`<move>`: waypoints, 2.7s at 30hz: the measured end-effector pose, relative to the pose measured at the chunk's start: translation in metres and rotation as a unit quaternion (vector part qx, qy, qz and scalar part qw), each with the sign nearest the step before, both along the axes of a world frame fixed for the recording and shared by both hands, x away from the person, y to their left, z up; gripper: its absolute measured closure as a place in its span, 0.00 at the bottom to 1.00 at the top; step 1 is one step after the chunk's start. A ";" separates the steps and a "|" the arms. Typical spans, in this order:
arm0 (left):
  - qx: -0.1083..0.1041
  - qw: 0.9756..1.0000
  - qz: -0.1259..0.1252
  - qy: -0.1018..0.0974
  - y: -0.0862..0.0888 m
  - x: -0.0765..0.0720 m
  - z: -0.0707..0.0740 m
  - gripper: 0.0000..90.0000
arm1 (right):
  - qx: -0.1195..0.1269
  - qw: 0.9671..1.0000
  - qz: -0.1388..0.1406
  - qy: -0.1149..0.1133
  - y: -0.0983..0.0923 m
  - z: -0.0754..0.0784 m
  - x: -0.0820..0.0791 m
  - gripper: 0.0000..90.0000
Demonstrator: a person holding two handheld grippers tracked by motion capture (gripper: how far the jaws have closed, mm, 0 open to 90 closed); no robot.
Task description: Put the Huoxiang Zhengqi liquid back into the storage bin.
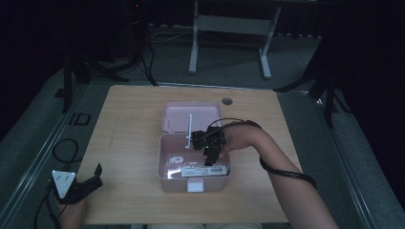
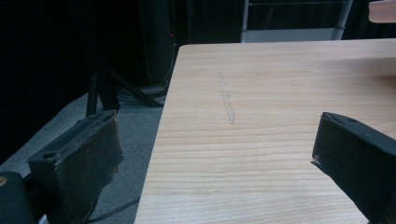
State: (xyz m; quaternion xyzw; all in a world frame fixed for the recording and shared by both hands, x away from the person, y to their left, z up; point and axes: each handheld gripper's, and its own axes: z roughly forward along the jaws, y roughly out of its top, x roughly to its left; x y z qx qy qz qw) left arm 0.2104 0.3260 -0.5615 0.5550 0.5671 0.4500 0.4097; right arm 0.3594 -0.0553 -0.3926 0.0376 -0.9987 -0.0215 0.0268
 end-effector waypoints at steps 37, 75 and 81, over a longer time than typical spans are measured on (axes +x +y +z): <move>0.001 1.000 0.001 0.002 0.000 0.000 0.000 0.02 | 0.104 0.984 -0.130 -0.055 -0.131 0.002 0.028 0.45; 0.002 1.000 0.003 0.005 -0.001 0.001 0.000 0.02 | 0.328 0.829 -0.417 -0.176 -0.243 -0.121 0.033 0.14; 0.001 1.000 0.003 0.005 0.000 0.001 0.000 0.02 | 0.340 0.804 -0.435 -0.222 -0.254 -0.134 0.025 0.12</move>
